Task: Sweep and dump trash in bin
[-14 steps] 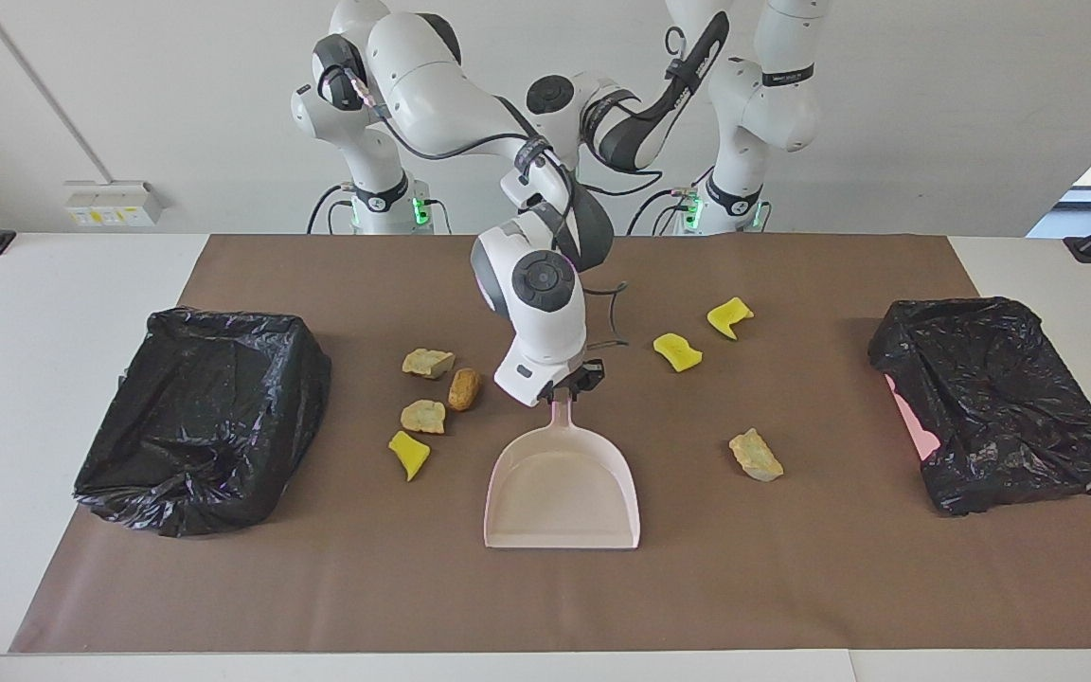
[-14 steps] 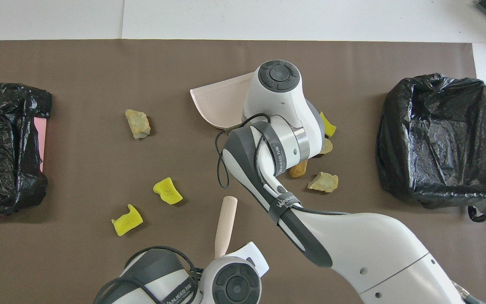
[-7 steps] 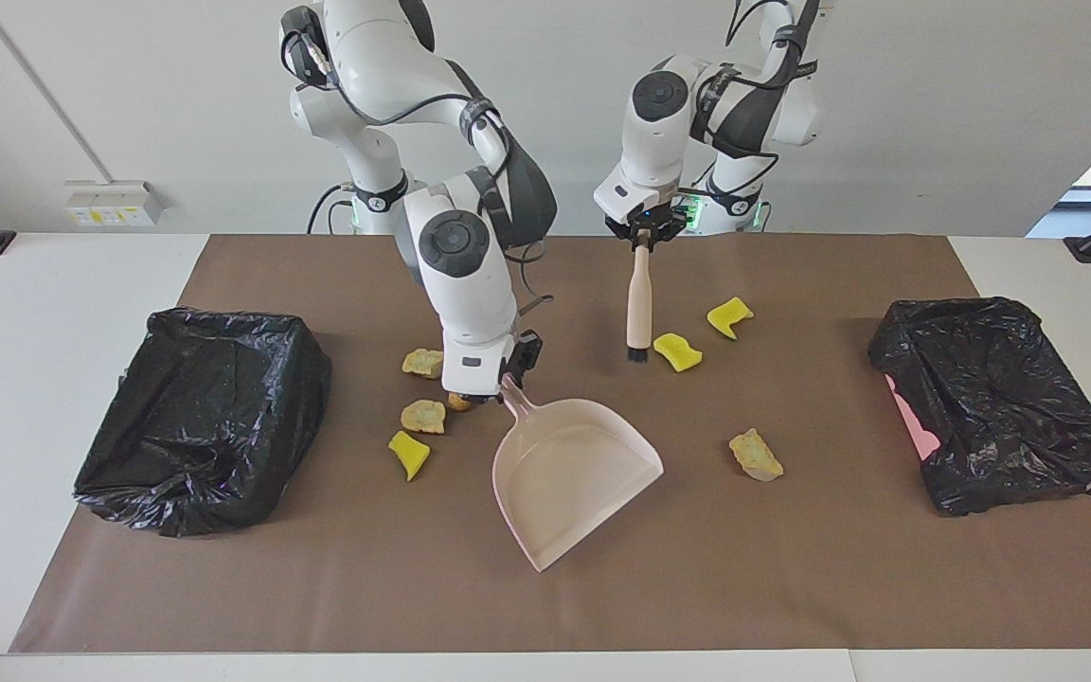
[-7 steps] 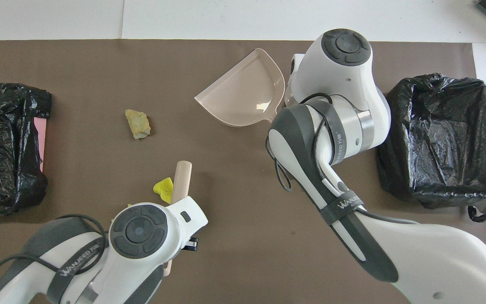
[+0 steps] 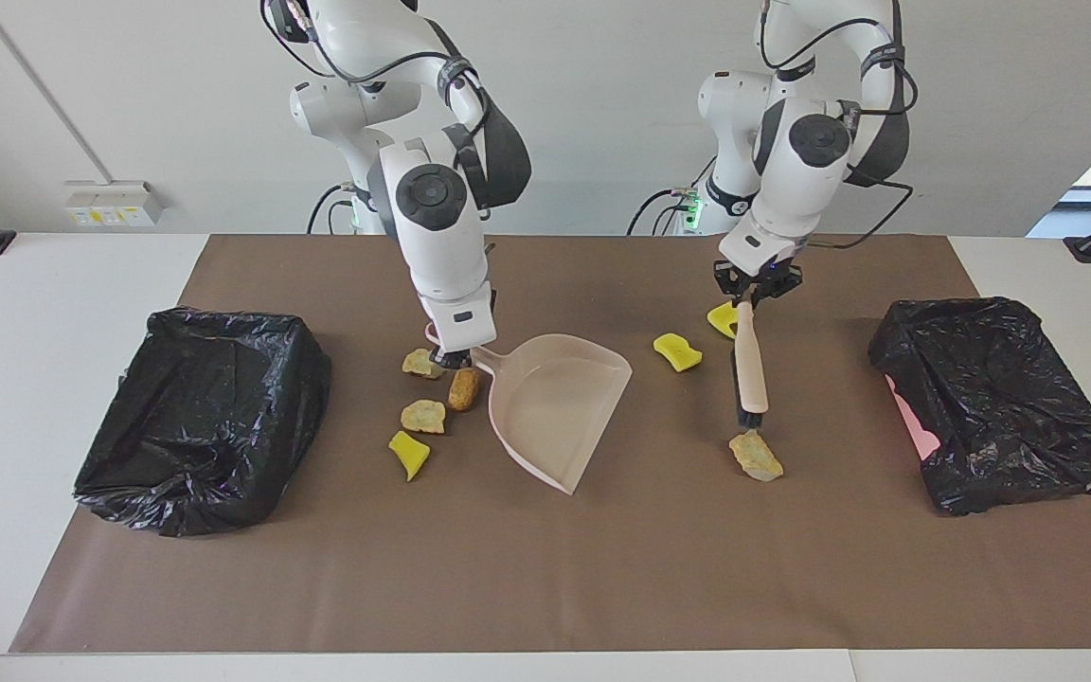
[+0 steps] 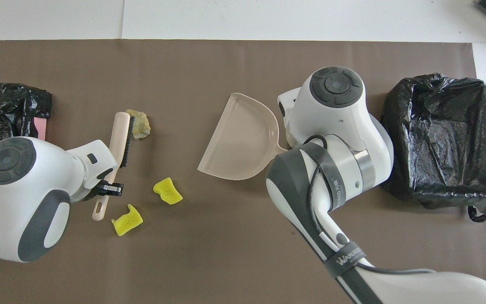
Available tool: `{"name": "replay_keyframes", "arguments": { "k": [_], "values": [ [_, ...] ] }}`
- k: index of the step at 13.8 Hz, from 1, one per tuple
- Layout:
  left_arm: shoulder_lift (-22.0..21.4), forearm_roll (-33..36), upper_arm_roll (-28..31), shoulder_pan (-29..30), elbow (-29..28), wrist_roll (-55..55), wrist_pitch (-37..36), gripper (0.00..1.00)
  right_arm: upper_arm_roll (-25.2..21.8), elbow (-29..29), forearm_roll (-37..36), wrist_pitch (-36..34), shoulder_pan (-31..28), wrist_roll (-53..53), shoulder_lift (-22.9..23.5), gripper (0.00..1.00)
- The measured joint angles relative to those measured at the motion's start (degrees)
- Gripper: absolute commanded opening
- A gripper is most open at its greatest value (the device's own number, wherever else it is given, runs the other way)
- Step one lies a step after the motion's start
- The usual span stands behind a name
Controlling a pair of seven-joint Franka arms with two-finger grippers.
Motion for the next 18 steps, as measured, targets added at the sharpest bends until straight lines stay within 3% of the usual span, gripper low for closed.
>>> {"name": "replay_keyframes", "arguments": {
  "k": [5, 9, 14, 18],
  "values": [
    [11.37, 4.39, -0.15, 5.32, 11.0, 3.62, 1.96, 0.0, 0.14, -11.85, -1.4, 2.64, 2.05, -7.47, -6.36, 0.0],
    [17.57, 4.68, -0.19, 7.24, 13.75, 7.46, 6.45, 0.0, 0.3, -18.67, -2.44, 9.44, 5.04, -7.49, -8.61, 0.0],
    [18.83, 4.69, -1.14, 7.16, 13.11, 19.13, 5.68, 0.0, 0.33, -22.71, -3.79, 13.26, 7.25, -5.37, -9.12, 0.0],
    [17.39, 3.31, -1.65, 7.07, 13.14, 28.4, -3.6, 0.0, 0.38, -23.36, -5.42, 14.33, 10.26, 0.56, -8.02, 0.0]
  ]
}}
